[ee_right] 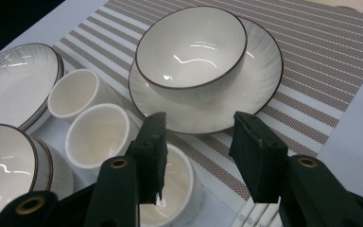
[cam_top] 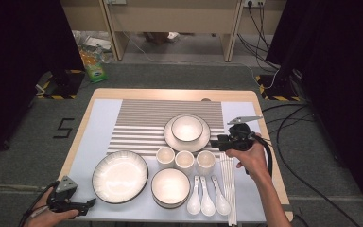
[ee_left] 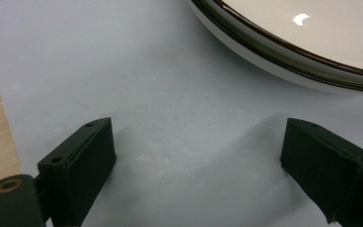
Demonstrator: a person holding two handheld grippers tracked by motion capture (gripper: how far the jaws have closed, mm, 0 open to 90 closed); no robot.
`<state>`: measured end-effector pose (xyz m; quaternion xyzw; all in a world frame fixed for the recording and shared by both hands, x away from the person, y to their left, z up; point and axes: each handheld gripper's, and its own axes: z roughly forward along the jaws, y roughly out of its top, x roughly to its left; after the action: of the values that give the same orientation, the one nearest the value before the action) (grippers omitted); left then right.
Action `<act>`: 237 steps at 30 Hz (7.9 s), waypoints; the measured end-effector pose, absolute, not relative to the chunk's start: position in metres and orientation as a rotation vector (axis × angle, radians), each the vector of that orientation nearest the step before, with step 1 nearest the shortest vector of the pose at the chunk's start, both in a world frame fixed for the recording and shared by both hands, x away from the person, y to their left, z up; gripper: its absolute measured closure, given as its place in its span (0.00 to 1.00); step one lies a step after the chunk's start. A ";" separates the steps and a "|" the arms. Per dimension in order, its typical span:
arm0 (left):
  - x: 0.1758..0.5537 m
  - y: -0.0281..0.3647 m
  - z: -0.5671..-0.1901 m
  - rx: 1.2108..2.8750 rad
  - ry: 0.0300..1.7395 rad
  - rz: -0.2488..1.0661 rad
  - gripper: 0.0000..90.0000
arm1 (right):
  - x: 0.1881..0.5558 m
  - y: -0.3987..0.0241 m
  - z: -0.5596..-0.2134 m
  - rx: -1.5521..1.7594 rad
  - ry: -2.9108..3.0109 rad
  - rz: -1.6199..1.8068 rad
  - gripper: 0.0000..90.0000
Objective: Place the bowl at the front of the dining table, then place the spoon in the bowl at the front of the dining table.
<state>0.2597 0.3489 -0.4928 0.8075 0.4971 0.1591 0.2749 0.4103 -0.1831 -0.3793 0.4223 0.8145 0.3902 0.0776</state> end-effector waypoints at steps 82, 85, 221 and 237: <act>0.260 0.348 -0.493 2.166 1.344 0.430 0.10 | 0.326 -0.215 -0.428 1.243 2.558 1.168 0.59; 0.260 0.348 -0.492 2.175 1.350 0.424 0.10 | 0.324 -0.211 -0.432 1.235 2.575 1.149 0.60; 0.260 0.348 -0.493 2.167 1.348 0.430 0.10 | 0.412 -0.173 -0.342 1.332 2.335 1.544 0.95; 0.260 0.348 -0.493 2.167 1.345 0.429 0.10 | 0.450 -0.154 -0.340 1.408 2.279 1.544 0.95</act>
<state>0.2598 0.3483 -0.4928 0.8058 0.5001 0.1596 0.2742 0.4504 -0.1539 -0.3400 0.4553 0.7368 0.4992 0.0246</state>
